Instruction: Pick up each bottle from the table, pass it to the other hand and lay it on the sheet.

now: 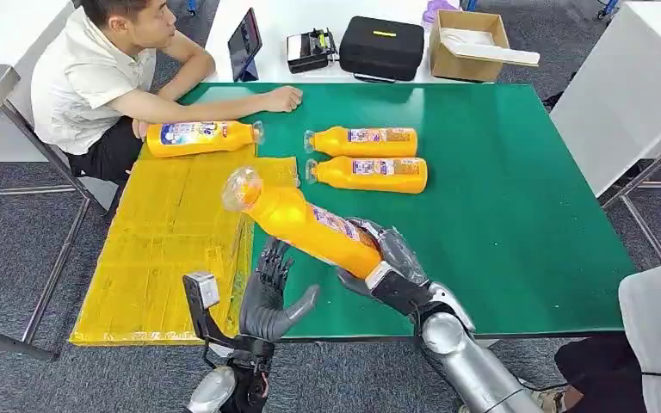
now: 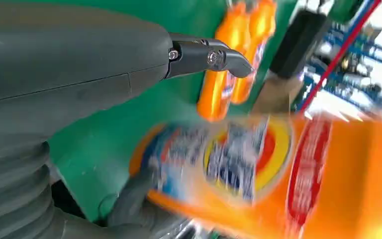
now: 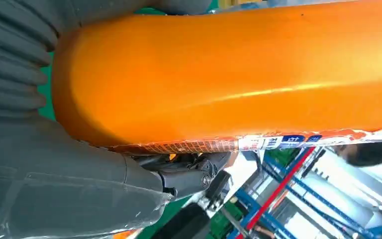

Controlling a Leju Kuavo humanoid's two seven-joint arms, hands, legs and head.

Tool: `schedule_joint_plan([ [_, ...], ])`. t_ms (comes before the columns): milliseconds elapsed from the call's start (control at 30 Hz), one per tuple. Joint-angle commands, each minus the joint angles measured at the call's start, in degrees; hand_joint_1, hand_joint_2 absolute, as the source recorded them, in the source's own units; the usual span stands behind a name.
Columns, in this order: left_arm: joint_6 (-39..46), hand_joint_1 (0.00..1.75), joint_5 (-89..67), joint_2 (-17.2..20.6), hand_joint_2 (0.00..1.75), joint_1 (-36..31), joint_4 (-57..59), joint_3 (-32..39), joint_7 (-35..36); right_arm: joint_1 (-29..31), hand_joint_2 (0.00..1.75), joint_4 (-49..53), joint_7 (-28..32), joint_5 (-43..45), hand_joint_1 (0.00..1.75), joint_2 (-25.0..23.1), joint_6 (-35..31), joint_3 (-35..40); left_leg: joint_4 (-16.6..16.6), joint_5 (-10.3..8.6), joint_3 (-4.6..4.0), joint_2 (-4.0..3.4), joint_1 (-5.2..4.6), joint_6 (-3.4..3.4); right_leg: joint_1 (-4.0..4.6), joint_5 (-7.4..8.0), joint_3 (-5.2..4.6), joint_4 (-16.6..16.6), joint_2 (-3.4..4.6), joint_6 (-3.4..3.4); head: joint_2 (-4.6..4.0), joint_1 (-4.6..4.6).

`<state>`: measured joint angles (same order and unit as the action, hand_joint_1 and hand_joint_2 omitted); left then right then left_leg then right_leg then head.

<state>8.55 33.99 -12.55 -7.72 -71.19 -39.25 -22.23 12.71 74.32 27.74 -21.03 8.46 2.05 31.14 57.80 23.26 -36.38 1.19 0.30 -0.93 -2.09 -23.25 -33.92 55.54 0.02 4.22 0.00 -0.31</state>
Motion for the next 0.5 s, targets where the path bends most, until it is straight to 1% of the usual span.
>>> schedule_joint_plan([
  [33,-2.0,0.0,-2.1,2.8,1.75,-2.0,0.9,-4.0,-1.2,4.1,1.75,-6.7,-0.2,-0.1,1.54,-0.7,-1.0,3.3,0.0,0.13,0.28,-0.26,0.07,0.05,0.12,-0.05,0.24,-0.1,0.16,-0.26,0.0,0.0],
  [67,-2.2,0.0,-2.9,2.8,1.75,-1.8,0.5,-4.1,-1.4,4.5,1.75,-7.3,-0.8,-1.0,1.54,-0.5,-1.8,3.5,0.0,0.07,0.16,-0.16,0.04,0.04,0.07,-0.02,0.14,0.0,0.1,-0.17,0.0,-0.02],
  [100,-2.4,0.0,-3.1,2.8,1.75,-1.7,0.2,-4.2,-1.2,4.7,1.75,-7.8,-1.0,-1.1,1.54,-0.5,-2.0,3.5,0.0,0.13,0.28,-0.25,0.08,0.06,0.13,-0.05,0.25,-0.1,0.15,-0.27,0.0,-0.02],
  [133,-2.7,0.0,-3.2,2.7,1.75,-1.4,-0.4,-4.0,-0.7,5.5,1.75,-9.0,-2.0,-3.4,1.55,-0.4,-3.9,4.0,0.0,0.09,0.21,-0.2,0.05,0.04,0.09,-0.03,0.17,0.0,0.12,-0.21,0.0,-0.02],
  [167,-2.8,0.0,-3.3,2.6,1.75,-1.2,-1.1,-3.6,-0.7,6.6,1.75,-10.5,-2.4,-5.0,1.61,-0.7,-4.8,4.9,0.0,0.17,0.34,-0.29,0.1,0.06,0.15,-0.07,0.3,-0.1,0.18,-0.3,0.0,-0.02],
  [200,-2.8,0.0,-3.3,2.5,1.75,-1.3,-1.3,-3.5,-0.7,6.9,1.75,-10.7,-2.4,-5.0,1.66,-0.9,-4.7,5.0,0.0,0.11,0.22,-0.29,0.05,0.04,0.09,-0.02,0.16,0.0,0.2,-0.22,0.0,-0.02],
  [233,-1.9,0.0,-4.5,2.3,1.75,-1.7,-1.7,-3.5,-1.1,7.8,1.75,-11.9,-3.0,-6.6,1.64,-1.4,-5.5,6.0,0.0,0.07,0.14,-0.26,0.04,0.03,0.07,0.01,0.08,0.0,0.19,-0.17,0.0,-0.02],
  [267,-1.5,0.0,-5.1,2.3,1.75,-1.8,-1.8,-3.5,-1.5,8.0,1.75,-12.3,-3.3,-7.2,1.66,-1.7,-5.7,6.4,0.0,0.14,0.27,-0.34,0.08,0.04,0.13,-0.03,0.21,0.0,0.23,-0.26,0.0,-0.02],
  [300,-0.9,0.0,-5.9,2.0,1.75,-2.2,-2.1,-3.5,-1.9,8.5,1.75,-13.4,-3.8,-7.7,1.64,-2.3,-5.9,7.0,0.0,0.06,0.14,-0.23,0.04,0.03,0.07,0.0,0.09,0.0,0.15,-0.16,0.0,0.0],
  [333,-0.6,0.0,-6.1,1.8,1.75,-2.4,-2.5,-3.4,-1.8,9.1,1.75,-14.5,-4.5,-9.9,1.71,-2.8,-7.2,8.1,0.0,0.14,0.26,-0.35,0.1,0.05,0.14,-0.03,0.2,0.0,0.24,-0.27,0.0,-0.02],
  [400,-0.5,0.0,-5.1,1.4,1.75,-2.5,-2.9,-2.7,-1.1,10.0,1.75,-16.0,-4.5,-11.5,1.73,-3.6,-8.2,9.7,0.0,0.06,0.13,-0.21,0.06,0.04,0.09,0.0,0.09,0.0,0.14,-0.17,0.0,-0.02],
  [433,-0.6,0.0,-4.9,1.4,1.75,-2.7,-3.0,-2.5,-1.0,10.2,1.75,-16.2,-4.5,-11.7,1.73,-4.0,-8.4,10.1,0.1,0.23,0.41,-0.41,0.15,0.08,0.22,-0.1,0.35,0.0,0.26,-0.4,0.0,-0.02],
  [467,-0.6,0.0,-4.9,1.4,1.75,-2.7,-3.0,-2.5,-1.0,10.2,1.75,-16.2,-4.5,-11.7,1.73,-4.0,-8.4,10.1,0.0,0.08,0.19,-0.23,0.09,0.05,0.12,-0.02,0.15,0.0,0.14,-0.22,0.0,0.0],
  [500,-0.5,0.0,-4.8,1.4,1.75,-2.7,-3.0,-2.3,-1.0,10.1,1.75,-16.3,-4.5,-11.8,1.69,-4.1,-8.4,10.3,0.0,0.13,0.27,-0.26,0.11,0.06,0.16,-0.06,0.23,0.0,0.14,-0.29,0.0,-0.02],
])
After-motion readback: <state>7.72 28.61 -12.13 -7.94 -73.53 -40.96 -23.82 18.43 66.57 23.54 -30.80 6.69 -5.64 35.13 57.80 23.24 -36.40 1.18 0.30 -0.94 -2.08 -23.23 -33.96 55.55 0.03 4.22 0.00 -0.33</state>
